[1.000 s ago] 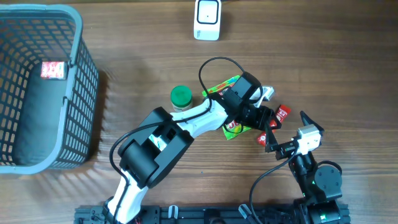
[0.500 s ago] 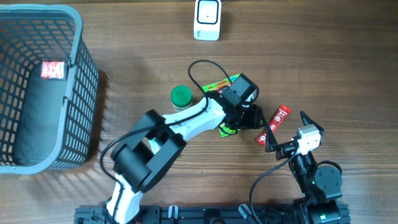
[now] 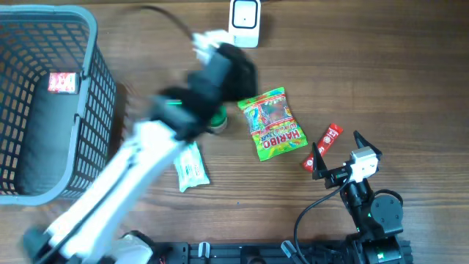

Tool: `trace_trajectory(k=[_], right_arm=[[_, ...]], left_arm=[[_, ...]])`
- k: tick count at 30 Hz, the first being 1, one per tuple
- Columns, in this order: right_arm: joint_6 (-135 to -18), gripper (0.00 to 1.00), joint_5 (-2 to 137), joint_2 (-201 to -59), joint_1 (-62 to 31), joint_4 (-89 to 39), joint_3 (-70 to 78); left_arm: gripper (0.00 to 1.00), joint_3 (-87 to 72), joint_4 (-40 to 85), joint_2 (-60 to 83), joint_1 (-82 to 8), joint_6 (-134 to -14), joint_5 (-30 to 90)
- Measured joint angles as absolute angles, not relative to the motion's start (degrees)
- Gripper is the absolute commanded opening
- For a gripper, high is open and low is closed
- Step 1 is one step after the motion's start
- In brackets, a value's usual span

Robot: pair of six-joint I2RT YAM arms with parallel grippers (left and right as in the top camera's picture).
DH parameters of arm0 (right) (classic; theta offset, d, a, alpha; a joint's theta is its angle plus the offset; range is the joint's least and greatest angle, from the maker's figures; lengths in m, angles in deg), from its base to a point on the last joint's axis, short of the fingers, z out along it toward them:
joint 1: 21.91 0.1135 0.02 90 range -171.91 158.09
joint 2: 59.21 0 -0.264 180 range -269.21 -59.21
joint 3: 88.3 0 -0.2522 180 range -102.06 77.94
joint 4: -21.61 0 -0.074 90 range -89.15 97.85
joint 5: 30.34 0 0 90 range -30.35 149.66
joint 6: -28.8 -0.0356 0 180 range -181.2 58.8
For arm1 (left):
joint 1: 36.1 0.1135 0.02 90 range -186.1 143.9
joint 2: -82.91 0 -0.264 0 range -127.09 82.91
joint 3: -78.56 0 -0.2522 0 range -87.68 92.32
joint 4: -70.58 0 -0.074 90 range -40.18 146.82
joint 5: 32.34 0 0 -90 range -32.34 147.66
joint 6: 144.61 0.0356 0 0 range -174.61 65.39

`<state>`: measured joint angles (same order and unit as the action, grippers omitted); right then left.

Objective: Scan the item barcode
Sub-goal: 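Return the left gripper to the basket and grasp the last red snack pack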

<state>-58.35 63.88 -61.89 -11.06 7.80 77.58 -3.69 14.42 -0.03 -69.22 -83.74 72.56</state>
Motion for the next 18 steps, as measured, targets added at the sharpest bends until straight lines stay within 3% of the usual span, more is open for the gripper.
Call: trace_trajectory(k=[4, 6, 8, 11, 14, 18], right_arm=[[-58.4, 1.0, 63.9, -61.9, -11.1, 7.8, 77.6], [-58.4, 1.0, 63.9, -61.9, -11.1, 7.8, 77.6], [-58.4, 1.0, 63.9, -61.9, -11.1, 7.8, 77.6], [-58.4, 1.0, 63.9, -61.9, -11.1, 7.8, 77.6], [-58.4, 1.0, 63.9, -61.9, -11.1, 7.8, 77.6], [-58.4, 1.0, 63.9, -61.9, -11.1, 7.8, 77.6]], left_arm=[[1.0, -2.4, 11.4, 12.1, -55.6, -74.7, 78.0], [1.0, -2.4, 9.2, 16.1, -44.6, -71.7, 81.9], [0.95, -2.3, 9.1, 16.1, -32.8, -70.5, 81.9], [0.99, -4.0, 14.4, 13.1, -17.4, -69.3, 76.0], [1.0, -6.0, 20.6, 8.4, -7.7, -62.6, 69.5], [1.0, -6.2, 23.4, -2.0, -4.8, -50.8, 66.1]])
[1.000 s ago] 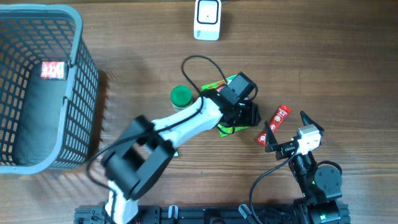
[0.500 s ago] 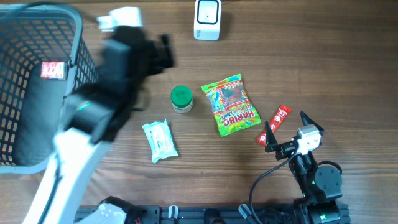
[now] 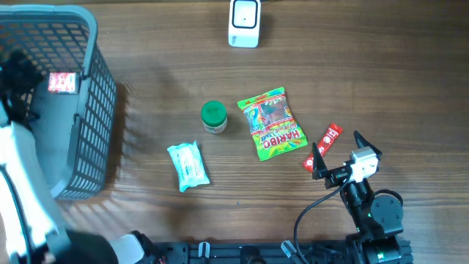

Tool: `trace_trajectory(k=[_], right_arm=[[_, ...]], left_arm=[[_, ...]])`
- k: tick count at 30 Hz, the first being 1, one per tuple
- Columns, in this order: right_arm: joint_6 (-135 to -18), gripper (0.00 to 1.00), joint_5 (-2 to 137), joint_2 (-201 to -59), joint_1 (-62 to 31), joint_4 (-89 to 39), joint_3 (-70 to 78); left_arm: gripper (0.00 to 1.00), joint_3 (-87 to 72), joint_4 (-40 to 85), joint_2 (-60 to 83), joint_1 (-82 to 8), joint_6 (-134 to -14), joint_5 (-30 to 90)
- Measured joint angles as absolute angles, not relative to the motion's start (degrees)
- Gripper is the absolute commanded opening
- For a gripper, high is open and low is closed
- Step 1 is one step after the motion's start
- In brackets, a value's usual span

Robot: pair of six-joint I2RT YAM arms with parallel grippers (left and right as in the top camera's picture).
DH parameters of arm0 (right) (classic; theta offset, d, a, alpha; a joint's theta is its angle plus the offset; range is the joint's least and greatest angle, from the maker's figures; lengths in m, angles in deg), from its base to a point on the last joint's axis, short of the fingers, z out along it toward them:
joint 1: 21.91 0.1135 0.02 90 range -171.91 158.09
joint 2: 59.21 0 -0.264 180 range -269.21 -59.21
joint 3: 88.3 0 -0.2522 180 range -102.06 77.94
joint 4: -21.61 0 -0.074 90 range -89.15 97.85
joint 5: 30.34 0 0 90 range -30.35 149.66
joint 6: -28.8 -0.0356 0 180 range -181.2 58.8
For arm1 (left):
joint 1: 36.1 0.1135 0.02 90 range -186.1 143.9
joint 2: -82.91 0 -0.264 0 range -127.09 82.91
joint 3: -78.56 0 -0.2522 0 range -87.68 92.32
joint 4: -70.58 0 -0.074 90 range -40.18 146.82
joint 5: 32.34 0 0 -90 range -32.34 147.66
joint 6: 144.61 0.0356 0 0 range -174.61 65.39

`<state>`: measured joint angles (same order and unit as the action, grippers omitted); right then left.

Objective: Scan the item barcode
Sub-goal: 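Return the left gripper to the basket and grasp the last red snack pack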

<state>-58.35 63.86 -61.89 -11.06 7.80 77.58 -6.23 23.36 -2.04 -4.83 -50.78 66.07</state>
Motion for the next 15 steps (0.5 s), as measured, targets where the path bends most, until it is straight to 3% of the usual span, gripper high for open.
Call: trace_trajectory(k=[9, 15], right_arm=[[-58.4, 1.0, 63.9, -61.9, -11.1, 7.8, 77.6], [-58.4, 1.0, 63.9, -61.9, -11.1, 7.8, 77.6]], left_arm=[[1.0, -6.8, 35.5, -27.5, -5.8, -35.0, 61.5], [1.0, -7.1, 44.7, -33.4, -6.1, -30.5, 58.4]])
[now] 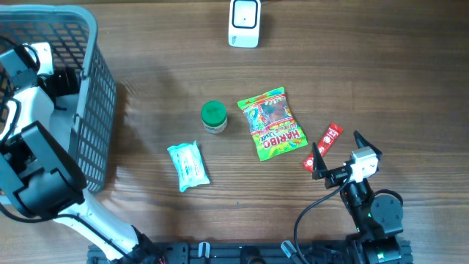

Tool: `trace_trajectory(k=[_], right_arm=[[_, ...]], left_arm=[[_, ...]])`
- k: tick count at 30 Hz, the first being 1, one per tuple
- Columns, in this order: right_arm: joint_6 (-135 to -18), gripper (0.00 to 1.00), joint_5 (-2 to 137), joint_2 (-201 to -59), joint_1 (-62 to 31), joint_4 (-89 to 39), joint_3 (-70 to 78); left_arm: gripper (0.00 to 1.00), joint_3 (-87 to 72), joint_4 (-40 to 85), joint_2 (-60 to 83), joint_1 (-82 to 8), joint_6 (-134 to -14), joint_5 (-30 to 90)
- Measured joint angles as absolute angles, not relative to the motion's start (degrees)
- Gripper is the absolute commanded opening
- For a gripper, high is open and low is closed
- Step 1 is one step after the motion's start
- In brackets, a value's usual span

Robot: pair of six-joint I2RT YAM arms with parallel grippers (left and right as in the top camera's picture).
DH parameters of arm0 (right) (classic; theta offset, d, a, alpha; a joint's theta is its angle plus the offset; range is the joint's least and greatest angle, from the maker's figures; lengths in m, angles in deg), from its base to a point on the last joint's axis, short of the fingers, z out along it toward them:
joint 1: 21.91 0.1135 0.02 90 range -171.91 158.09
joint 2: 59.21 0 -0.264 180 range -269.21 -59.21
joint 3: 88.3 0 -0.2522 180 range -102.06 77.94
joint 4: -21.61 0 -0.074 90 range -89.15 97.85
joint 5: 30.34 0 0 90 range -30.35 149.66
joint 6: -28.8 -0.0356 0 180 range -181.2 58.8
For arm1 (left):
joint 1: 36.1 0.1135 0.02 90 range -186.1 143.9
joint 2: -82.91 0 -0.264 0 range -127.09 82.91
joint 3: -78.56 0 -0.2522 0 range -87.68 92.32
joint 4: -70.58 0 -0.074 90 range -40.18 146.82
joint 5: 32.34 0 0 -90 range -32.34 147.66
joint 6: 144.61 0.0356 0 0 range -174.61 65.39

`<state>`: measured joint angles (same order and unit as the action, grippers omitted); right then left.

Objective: Scan the item barcode
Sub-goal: 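Return the left gripper to the basket and grasp the last red snack pack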

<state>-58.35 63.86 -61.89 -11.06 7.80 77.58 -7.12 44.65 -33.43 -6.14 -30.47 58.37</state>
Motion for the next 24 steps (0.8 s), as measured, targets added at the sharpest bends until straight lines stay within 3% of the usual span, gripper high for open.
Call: trace_trajectory(k=[8, 9, 10, 12, 13, 20, 24], right_arm=[[-58.4, 1.0, 63.9, -61.9, -11.1, 7.8, 77.6], [-58.4, 1.0, 63.9, -61.9, -11.1, 7.8, 77.6], [-58.4, 1.0, 63.9, -61.9, -11.1, 7.8, 77.6], [-58.4, 1.0, 63.9, -61.9, -11.1, 7.8, 77.6], [-58.4, 1.0, 63.9, -61.9, -11.1, 7.8, 77.6], [-58.4, 1.0, 63.9, -61.9, -11.1, 7.8, 77.6], [-58.4, 1.0, 63.9, -61.9, -11.1, 7.8, 77.6]], left_arm=[[1.0, -7.0, 46.9, -38.1, -6.1, -27.7, 51.9], [0.96, -6.9, 46.8, -38.1, -6.1, -27.7, 51.7], [0.83, -6.9, 46.8, -38.2, -6.1, -27.7, 51.6], [0.42, -6.7, 45.9, -38.3, -6.0, -27.8, 51.2], [0.37, -6.6, 45.5, -38.3, -6.0, -27.9, 51.0], [0.41, -6.2, 43.1, -36.9, -6.5, -31.8, 56.0], [0.43, -7.6, 39.6, -27.0, -6.5, -37.3, 59.6]])
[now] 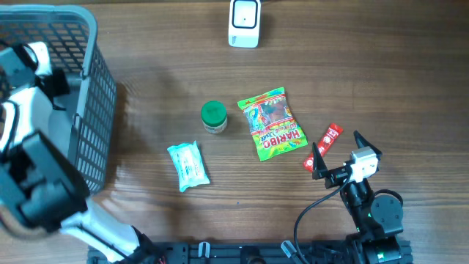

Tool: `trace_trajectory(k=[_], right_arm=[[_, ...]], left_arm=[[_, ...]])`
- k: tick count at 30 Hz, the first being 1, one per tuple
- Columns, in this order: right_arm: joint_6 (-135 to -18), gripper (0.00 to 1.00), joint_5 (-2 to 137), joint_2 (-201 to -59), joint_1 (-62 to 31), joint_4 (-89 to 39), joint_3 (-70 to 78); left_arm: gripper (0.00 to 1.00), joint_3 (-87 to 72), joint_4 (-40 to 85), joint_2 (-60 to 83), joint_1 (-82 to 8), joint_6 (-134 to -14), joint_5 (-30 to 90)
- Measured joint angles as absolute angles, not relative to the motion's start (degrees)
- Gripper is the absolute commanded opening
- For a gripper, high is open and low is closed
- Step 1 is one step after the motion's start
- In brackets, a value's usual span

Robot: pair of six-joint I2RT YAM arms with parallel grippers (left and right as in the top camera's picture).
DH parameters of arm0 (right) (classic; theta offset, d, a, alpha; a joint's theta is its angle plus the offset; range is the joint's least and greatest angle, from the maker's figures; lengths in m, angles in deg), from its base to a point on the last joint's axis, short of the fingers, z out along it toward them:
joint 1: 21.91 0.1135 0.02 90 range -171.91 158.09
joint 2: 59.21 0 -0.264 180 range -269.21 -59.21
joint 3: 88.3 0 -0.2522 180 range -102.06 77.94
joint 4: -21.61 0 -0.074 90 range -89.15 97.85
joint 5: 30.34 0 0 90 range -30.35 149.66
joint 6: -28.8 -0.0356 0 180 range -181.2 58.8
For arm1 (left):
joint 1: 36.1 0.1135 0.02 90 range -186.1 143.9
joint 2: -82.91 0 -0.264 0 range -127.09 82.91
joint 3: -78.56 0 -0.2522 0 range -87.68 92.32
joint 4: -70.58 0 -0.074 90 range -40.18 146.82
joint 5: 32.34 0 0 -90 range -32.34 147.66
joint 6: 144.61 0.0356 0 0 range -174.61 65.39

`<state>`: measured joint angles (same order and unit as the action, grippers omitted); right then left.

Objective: Scan the item barcode
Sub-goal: 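Return the left gripper to the basket and grasp the last red snack pack, then carry the red snack pack and drop it near the tissue pack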

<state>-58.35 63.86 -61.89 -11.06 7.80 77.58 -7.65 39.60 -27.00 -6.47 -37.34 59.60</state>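
The white barcode scanner [244, 22] stands at the table's far edge. Four items lie mid-table: a green-lidded jar [213, 116], a Haribo candy bag [272, 123], a pale wipes packet [188, 165] and a red stick packet [331, 137]. My left arm hangs over the grey basket [95, 110], and my left gripper [58, 79] points down inside it. Its fingers are hidden, as is anything they may hold. My right gripper [335, 151] rests open just right of the red stick packet, holding nothing.
The basket fills the left side of the table, with its tall mesh wall facing the items. A cable runs from the right arm's base at the front edge. Bare wood lies between the items and the scanner.
My left arm has shifted slightly up and to the left over the basket, with its gripper still inside. The items, the scanner and the right arm have not moved.
At first my left arm stretched, blurred, toward the scanner with something pale at its tip, and a red-labelled item lay in the basket. Then the arm stood at the left edge by the basket. Since then it has reached into the basket, covering that item.
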Motion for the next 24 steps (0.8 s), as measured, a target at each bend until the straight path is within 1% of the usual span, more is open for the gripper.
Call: trace_trajectory(k=[2, 6, 8, 10, 12, 14, 16, 19, 22, 24], right_arm=[[-58.4, 1.0, 63.9, -61.9, -11.1, 7.8, 77.6], [-58.4, 1.0, 63.9, -61.9, -11.1, 7.8, 77.6], [-58.4, 1.0, 63.9, -61.8, -11.1, 7.8, 77.6], [-58.4, 0.99, 63.9, -61.9, -11.1, 7.9, 77.6], [-58.4, 1.0, 63.9, -61.9, -11.1, 7.8, 77.6], [-58.4, 1.0, 63.9, -61.9, -11.1, 7.8, 77.6], [-58.4, 1.0, 63.9, -61.9, -11.1, 7.8, 77.6], [-58.4, 1.0, 63.9, -61.9, -11.1, 7.8, 77.6], [-58.4, 1.0, 63.9, -61.9, -11.1, 7.8, 77.6], [-58.4, 1.0, 63.9, -61.9, -11.1, 7.8, 77.6]], left_arm=[[0.43, -7.6, 39.2, -20.2, -6.5, -40.0, 59.6], [0.44, -7.1, 34.4, 4.0, -8.4, -47.4, 51.8], [0.44, -6.5, 28.7, 11.4, -14.1, -50.0, 48.7], [0.43, -6.3, 22.4, 15.4, -24.4, -52.4, 46.0], [0.43, -6.3, 17.4, 15.1, -33.2, -53.4, 45.7], [0.42, -6.4, 12.1, 11.4, -46.1, -53.9, 44.6], [0.42, -6.6, 9.0, 6.4, -54.7, -54.3, 44.2], [0.41, -6.9, 3.6, -4.8, -68.4, -55.5, 44.1], [0.39, -7.1, -1.8, -15.4, -76.7, -56.7, 45.5], [0.4, -7.2, -3.8, -21.6, -79.5, -59.8, 47.6]])
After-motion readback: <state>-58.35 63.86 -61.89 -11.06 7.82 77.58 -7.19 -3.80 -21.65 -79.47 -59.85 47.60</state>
